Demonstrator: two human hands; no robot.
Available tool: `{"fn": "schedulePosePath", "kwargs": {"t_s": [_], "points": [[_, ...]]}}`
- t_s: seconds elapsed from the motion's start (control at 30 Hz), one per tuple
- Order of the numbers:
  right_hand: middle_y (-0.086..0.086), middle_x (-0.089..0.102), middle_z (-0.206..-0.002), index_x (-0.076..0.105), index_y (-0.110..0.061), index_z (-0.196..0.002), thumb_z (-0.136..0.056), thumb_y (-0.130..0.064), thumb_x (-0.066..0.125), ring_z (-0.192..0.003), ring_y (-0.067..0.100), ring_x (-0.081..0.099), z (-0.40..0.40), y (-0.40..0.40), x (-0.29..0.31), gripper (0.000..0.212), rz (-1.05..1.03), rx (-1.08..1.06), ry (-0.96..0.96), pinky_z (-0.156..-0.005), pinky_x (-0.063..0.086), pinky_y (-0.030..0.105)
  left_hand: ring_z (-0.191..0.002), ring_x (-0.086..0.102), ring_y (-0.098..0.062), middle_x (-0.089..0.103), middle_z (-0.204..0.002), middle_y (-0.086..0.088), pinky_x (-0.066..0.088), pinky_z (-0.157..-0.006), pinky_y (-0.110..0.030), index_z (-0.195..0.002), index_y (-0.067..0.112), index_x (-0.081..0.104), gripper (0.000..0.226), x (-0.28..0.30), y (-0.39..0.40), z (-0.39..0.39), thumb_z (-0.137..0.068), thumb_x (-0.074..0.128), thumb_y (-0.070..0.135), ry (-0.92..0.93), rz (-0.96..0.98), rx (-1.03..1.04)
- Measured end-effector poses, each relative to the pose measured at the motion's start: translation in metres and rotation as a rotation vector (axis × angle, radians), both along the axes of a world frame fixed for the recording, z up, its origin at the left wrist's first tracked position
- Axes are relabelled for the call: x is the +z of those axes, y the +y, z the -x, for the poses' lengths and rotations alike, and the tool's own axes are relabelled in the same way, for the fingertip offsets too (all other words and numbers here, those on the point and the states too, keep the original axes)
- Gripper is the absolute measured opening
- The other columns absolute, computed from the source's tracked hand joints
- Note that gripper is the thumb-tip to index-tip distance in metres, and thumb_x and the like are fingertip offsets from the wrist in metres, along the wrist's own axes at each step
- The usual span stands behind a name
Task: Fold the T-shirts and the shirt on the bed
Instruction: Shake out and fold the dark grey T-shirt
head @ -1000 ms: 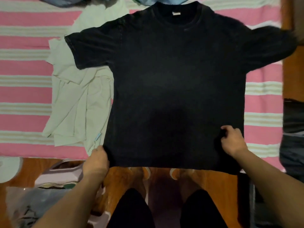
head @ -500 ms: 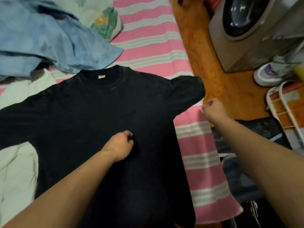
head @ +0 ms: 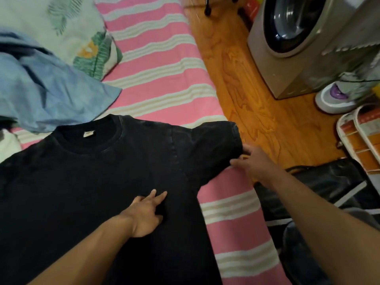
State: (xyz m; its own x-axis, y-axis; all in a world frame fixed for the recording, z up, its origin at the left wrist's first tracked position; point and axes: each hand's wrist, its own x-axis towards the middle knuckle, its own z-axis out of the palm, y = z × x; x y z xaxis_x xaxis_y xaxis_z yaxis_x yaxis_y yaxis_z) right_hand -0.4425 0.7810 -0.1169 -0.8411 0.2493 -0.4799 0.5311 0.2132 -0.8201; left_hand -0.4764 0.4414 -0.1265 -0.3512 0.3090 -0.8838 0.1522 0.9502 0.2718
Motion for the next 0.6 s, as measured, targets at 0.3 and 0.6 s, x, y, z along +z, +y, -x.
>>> {"fn": "schedulePosePath", "kwargs": {"t_s": [0.3,0.6], "points": [[-0.008,0.072,-0.106,0.070,-0.021,-0.115,-0.099,-0.018,0.061,-0.102,0.002,0.066,0.005,-0.020,0.027,0.018,-0.007,-0.131,0.177,-0.083,0.053,0.017,-0.155,0.015,-0.021,0.008,-0.169,0.010,0.016,-0.126,-0.037,-0.157,0.044,0.024,0.062,-0.003,0.001,0.022,-0.102,0.050,0.038,-0.040,-0.013,0.069],[-0.006,0.062,-0.133,0.059,-0.021,-0.137,-0.096,-0.023,0.066,-0.124,0.012,0.055,-0.006,-0.026,0.011,0.041,-0.157,0.083,-0.013,-0.106,0.047,0.036,-0.155,-0.011,-0.026,-0.019,-0.168,0.006,0.009,-0.127,-0.047,-0.159,0.040,-0.011,0.088,0.004,0.007,0.001,-0.100,0.053,0.041,-0.080,0.053,-0.050]]}}
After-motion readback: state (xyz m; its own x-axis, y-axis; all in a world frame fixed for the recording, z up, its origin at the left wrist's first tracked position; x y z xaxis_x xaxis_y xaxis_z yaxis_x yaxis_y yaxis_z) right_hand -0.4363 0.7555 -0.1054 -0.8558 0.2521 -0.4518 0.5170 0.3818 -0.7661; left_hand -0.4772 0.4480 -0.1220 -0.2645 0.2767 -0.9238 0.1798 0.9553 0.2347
